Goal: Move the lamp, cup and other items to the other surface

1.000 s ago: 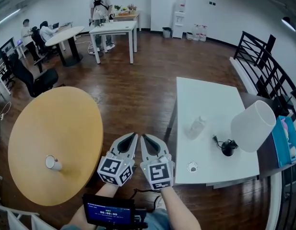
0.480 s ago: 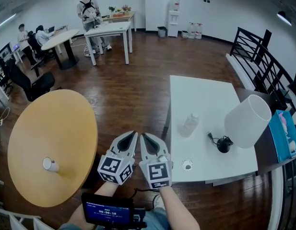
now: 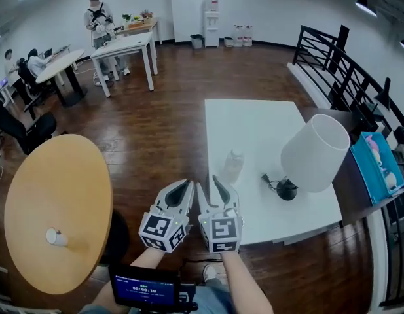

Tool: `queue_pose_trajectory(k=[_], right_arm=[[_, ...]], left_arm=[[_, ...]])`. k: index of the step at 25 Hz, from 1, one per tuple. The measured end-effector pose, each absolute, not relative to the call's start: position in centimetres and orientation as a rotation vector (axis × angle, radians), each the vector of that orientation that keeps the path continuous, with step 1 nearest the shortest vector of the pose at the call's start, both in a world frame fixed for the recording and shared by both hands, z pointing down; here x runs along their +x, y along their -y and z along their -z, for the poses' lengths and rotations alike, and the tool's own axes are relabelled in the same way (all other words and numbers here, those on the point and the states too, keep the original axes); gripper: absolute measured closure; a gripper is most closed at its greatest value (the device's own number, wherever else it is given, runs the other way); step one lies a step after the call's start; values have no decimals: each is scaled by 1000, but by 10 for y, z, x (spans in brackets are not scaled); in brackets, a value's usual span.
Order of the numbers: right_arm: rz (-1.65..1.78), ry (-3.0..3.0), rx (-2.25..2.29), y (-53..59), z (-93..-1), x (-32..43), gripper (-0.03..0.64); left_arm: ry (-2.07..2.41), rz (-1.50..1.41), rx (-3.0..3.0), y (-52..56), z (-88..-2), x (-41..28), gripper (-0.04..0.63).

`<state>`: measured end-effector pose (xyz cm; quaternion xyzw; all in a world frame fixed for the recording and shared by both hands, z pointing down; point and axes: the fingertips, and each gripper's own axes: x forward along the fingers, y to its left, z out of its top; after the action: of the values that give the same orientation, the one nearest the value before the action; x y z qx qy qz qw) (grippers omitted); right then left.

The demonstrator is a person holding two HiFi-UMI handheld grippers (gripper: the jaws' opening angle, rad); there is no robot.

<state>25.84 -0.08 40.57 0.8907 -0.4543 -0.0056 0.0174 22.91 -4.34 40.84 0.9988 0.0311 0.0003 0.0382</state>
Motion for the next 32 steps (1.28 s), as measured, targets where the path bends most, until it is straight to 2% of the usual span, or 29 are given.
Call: queue_pose_trajectory(k=[6,12,16,27,30,32], right_arm=[[-28,1307,2794,-41,-421,309,385],[-141,1317,2769,-55,-450,362,245],[-179,1332,2765,-44,-462,390,215],[-279,1387,2681,-18,-492,431,221],[-264,1405,2672,-19,-489,432,313],[-245,1407,2682,-17,-485,430,313]], left_arm=[[-157,-23,3057,1,-420,275,572],[-124,-69,3052,-15,-440,307,572],[-93,-96,3069,-11,-445,324,572],[23,-158,3046,20,-452,355,572],[34,-172,3035,23,-454,359,572],[45,-172,3036,27,-454,357,572]])
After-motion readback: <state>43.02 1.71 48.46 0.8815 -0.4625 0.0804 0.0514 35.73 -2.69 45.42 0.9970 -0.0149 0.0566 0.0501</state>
